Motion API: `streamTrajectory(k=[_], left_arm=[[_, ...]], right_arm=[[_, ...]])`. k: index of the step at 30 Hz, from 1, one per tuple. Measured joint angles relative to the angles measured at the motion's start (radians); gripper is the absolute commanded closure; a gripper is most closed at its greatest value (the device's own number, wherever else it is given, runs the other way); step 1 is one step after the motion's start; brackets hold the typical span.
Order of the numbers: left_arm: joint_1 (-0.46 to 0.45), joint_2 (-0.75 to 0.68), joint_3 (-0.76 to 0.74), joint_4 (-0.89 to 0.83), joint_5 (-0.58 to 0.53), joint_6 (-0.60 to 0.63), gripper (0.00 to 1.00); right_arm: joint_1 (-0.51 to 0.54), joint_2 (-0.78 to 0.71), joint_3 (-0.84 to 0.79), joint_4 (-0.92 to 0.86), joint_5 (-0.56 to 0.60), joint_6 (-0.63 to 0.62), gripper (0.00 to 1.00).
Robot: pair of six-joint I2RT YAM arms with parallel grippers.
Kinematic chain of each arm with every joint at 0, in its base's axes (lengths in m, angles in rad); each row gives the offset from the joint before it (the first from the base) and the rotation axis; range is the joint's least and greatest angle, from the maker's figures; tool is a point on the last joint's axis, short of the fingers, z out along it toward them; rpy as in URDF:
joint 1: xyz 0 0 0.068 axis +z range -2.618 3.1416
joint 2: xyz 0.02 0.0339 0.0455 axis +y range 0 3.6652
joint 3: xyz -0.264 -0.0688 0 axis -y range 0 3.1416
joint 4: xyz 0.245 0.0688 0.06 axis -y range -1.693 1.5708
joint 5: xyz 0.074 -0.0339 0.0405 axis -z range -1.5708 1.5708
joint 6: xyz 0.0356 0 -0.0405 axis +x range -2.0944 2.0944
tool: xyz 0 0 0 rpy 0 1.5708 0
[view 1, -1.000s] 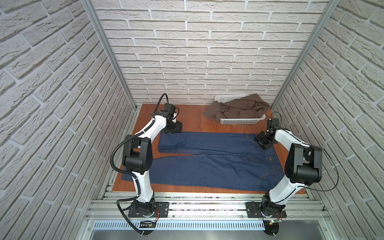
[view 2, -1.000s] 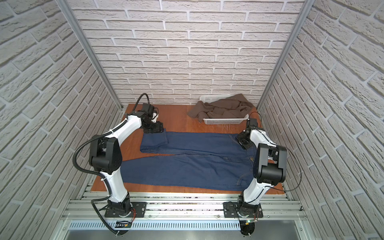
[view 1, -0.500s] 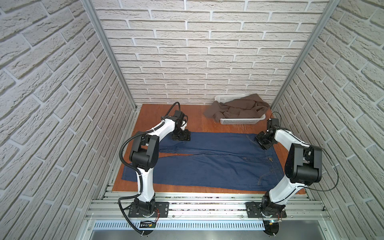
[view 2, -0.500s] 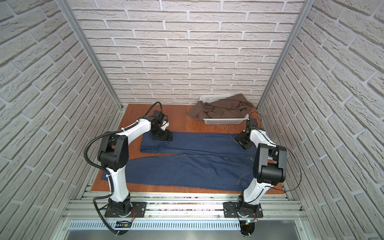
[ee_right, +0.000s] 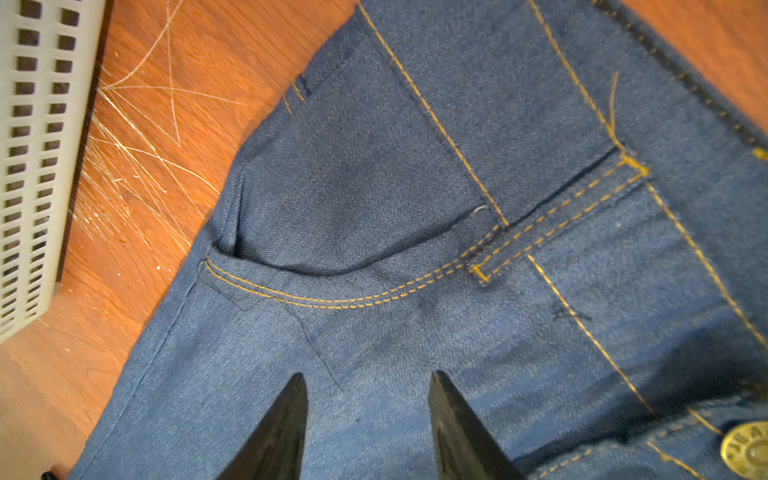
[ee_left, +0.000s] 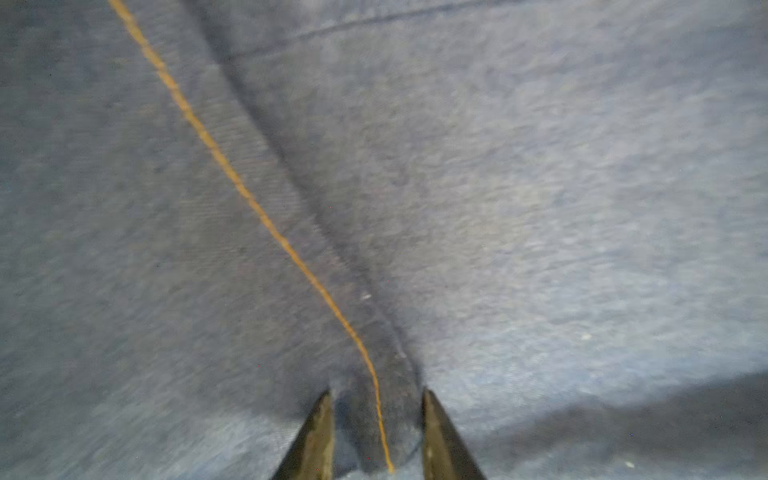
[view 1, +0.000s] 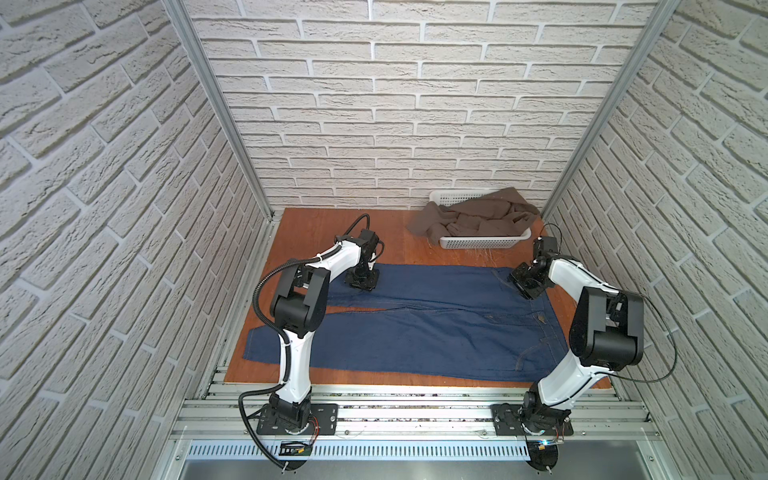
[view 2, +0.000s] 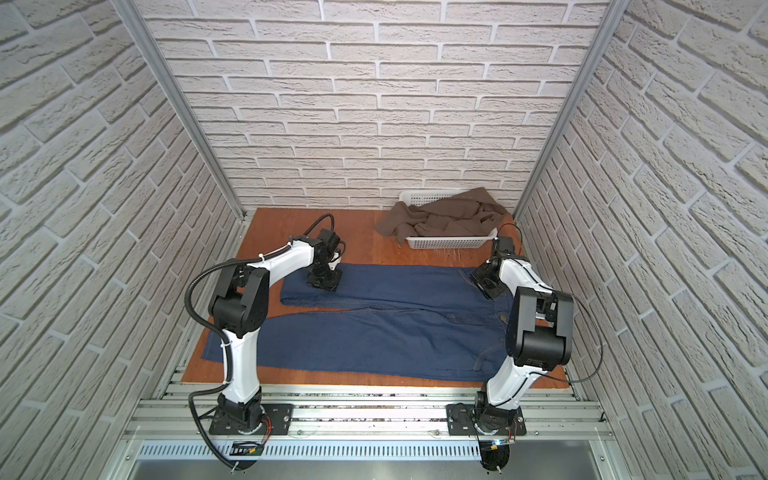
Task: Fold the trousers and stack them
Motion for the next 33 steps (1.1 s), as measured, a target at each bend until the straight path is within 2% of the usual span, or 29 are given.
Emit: streamTrajectory(k=[3,6,10,12,14,19,20,21,22,23,24,26,28,33], left_arm=[[0.0,0.0,0.002,-0.01,-0.028,0.009,0.77],[-0.001,0.0,0.002,-0.015,-0.049,0.017,0.99],[0.013,-0.034,-0.022,0.005,-0.076,0.01,1.0],[0.047,-0.111,-0.08,0.037,-0.088,-0.009,1.0],[0.113,-0.22,-0.145,0.068,-0.109,-0.034,1.0],[0.386,-0.53,-0.267,0.142,-0.208,-0.124,1.0],[0.435,-0.576,-0.289,0.149,-0.231,-0.143,0.97],[0.478,-0.612,-0.312,0.155,-0.247,-0.16,0.79],[0.513,-0.639,-0.335,0.157,-0.263,-0.176,0.53],[0.537,-0.653,-0.357,0.158,-0.27,-0.193,0.4],[0.563,-0.662,-0.378,0.156,-0.275,-0.207,0.33],[0.599,-0.663,-0.409,0.155,-0.278,-0.235,0.26],[0.62,-0.663,-0.426,0.153,-0.278,-0.256,0.23],[0.615,-0.69,-0.426,0.179,-0.254,-0.291,0.24]], right_arm=[[0.0,0.0,0.0,0.0,0.0,0.0,0.51],[0.0,0.0,0.0,0.0,0.0,0.0,0.5],[0.0,0.0,0.0,0.0,-0.002,0.0,0.5],[0.001,0.0,0.0,-0.003,-0.004,0.0,0.5],[0.001,0.0,0.0,-0.004,-0.005,0.0,0.5],[0.003,-0.001,0.0,-0.005,-0.011,0.0,0.5],[0.003,-0.001,0.0,-0.005,-0.011,0.0,0.5],[0.003,-0.001,0.0,-0.005,-0.011,0.0,0.5],[0.003,-0.001,0.0,-0.005,-0.012,0.0,0.5],[0.003,-0.001,0.0,-0.005,-0.013,0.0,0.5],[0.003,-0.001,0.0,-0.005,-0.014,0.0,0.51],[0.004,-0.001,0.0,-0.005,-0.015,0.0,0.5],[0.006,-0.001,0.0,-0.006,-0.015,0.0,0.5],[0.01,-0.001,0.0,-0.014,-0.015,0.0,0.5]])
